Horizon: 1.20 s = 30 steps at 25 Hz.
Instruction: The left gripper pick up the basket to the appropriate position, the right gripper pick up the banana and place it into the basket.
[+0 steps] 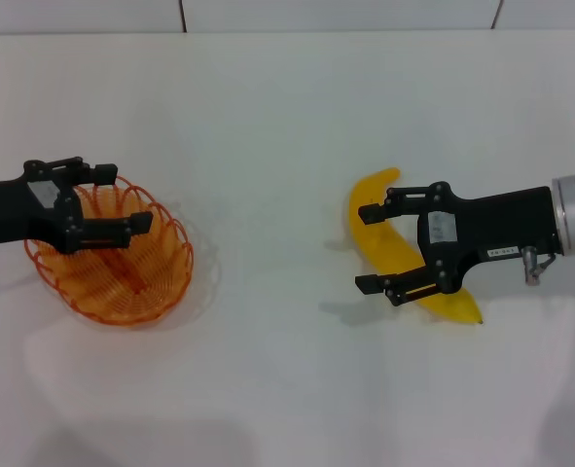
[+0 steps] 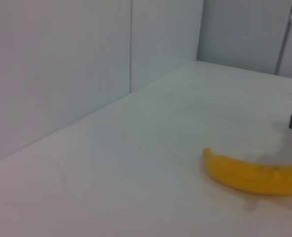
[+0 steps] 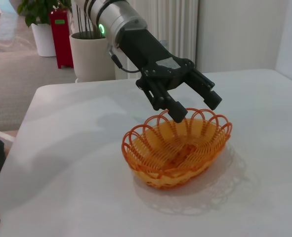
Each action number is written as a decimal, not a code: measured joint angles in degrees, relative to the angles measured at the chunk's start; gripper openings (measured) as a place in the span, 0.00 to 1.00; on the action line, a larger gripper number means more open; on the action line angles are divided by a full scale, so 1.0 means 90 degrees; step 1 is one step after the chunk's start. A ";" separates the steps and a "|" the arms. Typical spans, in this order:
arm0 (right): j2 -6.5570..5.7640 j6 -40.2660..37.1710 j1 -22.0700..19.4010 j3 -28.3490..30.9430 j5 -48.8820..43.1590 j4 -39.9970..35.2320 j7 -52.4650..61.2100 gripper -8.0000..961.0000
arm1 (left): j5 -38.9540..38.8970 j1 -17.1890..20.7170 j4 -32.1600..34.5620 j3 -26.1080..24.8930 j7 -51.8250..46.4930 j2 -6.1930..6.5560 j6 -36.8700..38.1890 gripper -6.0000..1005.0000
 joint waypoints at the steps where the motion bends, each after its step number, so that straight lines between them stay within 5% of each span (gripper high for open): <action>1: 0.0000 0.0000 0.0000 0.0001 0.0000 0.0001 0.0000 0.92 | -0.0025 0.0024 0.0000 0.0002 0.0088 0.0000 0.0000 0.87; 15: 0.0000 0.0098 -0.0015 0.0010 0.0000 0.0058 0.0000 0.92 | -0.0664 0.0318 0.0241 -0.0238 -0.0179 0.0053 -0.0243 0.85; 19: -0.0008 0.0099 -0.0002 0.0010 0.0000 0.0066 0.0090 0.92 | -0.0339 0.0195 0.0949 -0.0508 -0.1877 0.0378 -0.0435 0.84; 22: -0.0013 0.0123 0.0006 0.0001 0.0000 0.0039 0.0140 0.92 | 0.0381 -0.0188 0.0998 -0.0432 -0.2985 0.0763 -0.0477 0.84; 24: -0.0006 0.0136 0.0027 -0.0002 -0.0003 0.0035 0.0143 0.92 | 0.0959 -0.0498 0.0853 -0.0426 -0.3363 0.0901 -0.0455 0.84; 30: -0.0010 0.0146 0.0060 0.0012 -0.0029 0.0069 0.0219 0.92 | 0.2171 -0.1055 0.0533 -0.0427 -0.3558 0.0795 -0.0449 0.83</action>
